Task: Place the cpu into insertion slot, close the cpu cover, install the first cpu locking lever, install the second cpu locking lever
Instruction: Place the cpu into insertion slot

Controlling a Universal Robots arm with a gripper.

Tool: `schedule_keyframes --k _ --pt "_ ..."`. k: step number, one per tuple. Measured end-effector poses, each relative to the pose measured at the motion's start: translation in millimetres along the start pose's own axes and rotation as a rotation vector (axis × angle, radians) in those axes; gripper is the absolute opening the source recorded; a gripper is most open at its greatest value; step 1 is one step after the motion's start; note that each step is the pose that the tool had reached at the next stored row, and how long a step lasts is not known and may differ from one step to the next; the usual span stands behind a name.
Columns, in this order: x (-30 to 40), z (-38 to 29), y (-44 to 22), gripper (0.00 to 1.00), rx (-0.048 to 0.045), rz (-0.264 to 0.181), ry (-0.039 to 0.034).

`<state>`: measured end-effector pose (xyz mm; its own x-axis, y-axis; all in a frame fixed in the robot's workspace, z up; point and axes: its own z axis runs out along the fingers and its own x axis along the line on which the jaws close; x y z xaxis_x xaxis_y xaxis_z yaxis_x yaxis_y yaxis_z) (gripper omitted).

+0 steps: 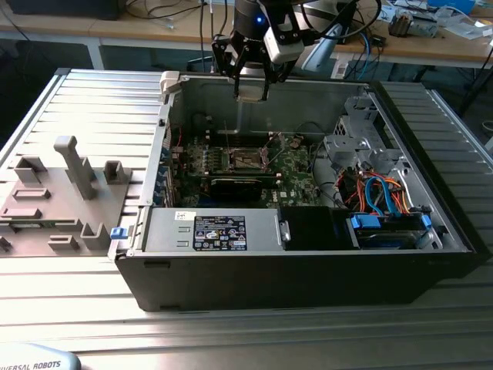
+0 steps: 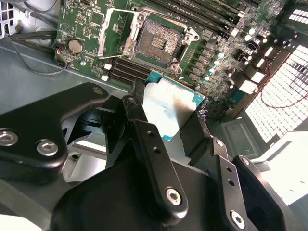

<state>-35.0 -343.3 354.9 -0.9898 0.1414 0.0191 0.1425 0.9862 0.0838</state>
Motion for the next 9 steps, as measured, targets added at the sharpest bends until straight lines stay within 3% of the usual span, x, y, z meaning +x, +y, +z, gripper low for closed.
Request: schedule_keyframes --k 9 --pt "0.0 0.3 0.0 0.54 -0.0002 0.013 -0.0011"
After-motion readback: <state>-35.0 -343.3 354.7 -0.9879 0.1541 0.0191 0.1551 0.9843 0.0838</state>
